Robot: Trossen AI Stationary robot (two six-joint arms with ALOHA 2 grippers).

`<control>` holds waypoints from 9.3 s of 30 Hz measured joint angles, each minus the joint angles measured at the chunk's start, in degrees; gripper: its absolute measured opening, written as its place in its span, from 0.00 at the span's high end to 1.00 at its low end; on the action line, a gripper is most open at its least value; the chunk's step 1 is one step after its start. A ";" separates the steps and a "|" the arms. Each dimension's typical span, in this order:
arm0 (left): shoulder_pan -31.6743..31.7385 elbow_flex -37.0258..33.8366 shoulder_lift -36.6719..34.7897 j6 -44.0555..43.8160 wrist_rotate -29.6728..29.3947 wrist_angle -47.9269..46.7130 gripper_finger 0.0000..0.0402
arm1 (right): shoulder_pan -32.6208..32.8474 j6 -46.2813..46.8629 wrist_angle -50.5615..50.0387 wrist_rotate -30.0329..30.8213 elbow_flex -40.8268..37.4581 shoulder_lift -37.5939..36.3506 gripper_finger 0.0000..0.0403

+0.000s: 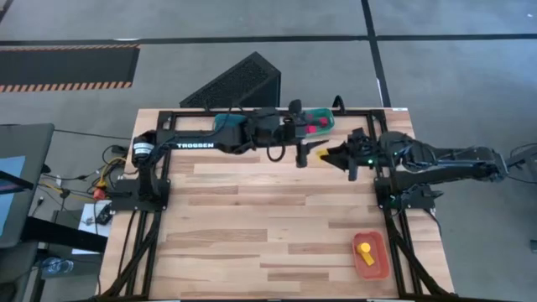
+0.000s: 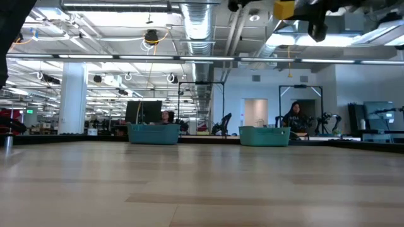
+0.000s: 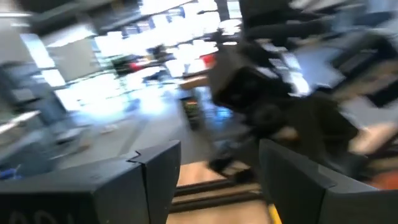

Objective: Sort & place blocks by color
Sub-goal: Put the yellow block into the orange bin, then return to Home Position

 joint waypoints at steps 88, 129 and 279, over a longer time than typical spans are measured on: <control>12.07 -21.68 -17.70 -29.22 -20.65 -9.49 0.37 | 63.04 67.34 -33.43 0.05 -0.02 19.78 0.69; 12.65 -21.57 -22.11 -28.15 -21.35 -8.26 0.37 | 71.01 65.50 -34.41 7.71 -2.73 17.33 0.60; 10.64 -97.90 -88.71 -21.88 8.58 30.77 1.00 | -14.04 -31.15 -1.78 -17.88 -24.18 -40.06 0.98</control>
